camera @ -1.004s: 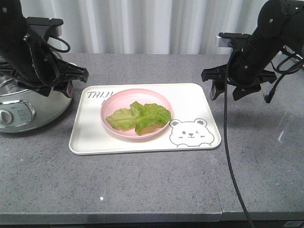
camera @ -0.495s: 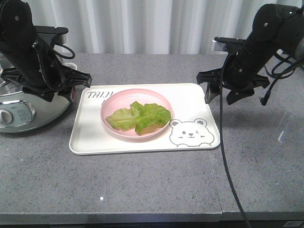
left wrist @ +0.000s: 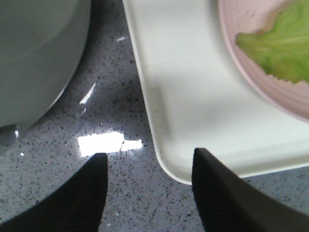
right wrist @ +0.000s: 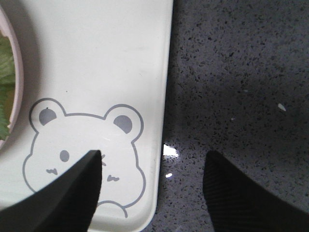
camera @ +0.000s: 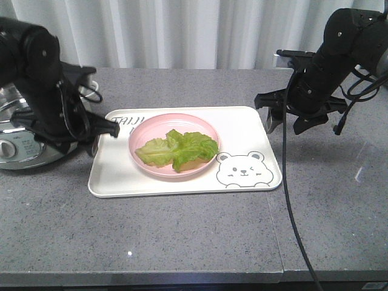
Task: Transfer vegetables to tray and serve
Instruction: 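Lower both grippers onto opposite short edges of the tray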
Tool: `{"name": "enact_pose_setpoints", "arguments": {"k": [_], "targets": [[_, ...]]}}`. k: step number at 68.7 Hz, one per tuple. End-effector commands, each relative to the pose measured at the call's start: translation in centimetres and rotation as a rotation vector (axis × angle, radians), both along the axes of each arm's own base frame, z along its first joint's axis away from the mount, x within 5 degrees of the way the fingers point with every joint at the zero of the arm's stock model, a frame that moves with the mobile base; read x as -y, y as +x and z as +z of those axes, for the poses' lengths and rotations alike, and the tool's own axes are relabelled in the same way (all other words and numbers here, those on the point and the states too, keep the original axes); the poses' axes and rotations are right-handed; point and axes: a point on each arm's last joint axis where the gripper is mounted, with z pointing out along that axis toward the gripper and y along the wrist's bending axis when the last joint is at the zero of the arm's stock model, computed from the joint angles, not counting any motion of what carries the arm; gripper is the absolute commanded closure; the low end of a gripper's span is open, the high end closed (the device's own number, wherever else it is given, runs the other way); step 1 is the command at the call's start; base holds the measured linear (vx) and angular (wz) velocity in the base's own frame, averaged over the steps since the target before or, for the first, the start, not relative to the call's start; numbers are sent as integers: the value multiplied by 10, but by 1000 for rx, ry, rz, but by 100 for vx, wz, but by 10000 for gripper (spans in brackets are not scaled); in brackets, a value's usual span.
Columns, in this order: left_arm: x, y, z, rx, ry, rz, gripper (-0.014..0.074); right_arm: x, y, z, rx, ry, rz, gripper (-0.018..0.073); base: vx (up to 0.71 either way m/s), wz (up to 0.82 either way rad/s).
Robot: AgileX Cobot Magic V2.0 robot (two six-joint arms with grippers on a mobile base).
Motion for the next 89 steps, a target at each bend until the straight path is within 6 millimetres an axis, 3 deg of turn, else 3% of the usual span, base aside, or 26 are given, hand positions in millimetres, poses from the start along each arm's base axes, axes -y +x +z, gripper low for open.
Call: {"name": "enact_pose_setpoints", "arguments": {"k": [1, 11, 58, 77, 89], "targets": [[-3, -7, 10, 40, -11, 6, 221, 3, -10, 25, 29, 11, 11, 117, 0, 0], [-3, -9, 2, 19, -5, 5, 221, 1, -8, 21, 16, 29, 12, 117, 0, 0], [3, -2, 4, 95, -73, -1, 221, 1, 0, 2, -29, 7, -10, 117, 0, 0], [6, 4, -17, 16, -56, 1, 221, 1, 0, 1, -37, 13, -33, 117, 0, 0], [7, 6, -19, 21, -66, 3, 221, 1, 0, 1, -36, 4, -36, 117, 0, 0]]}}
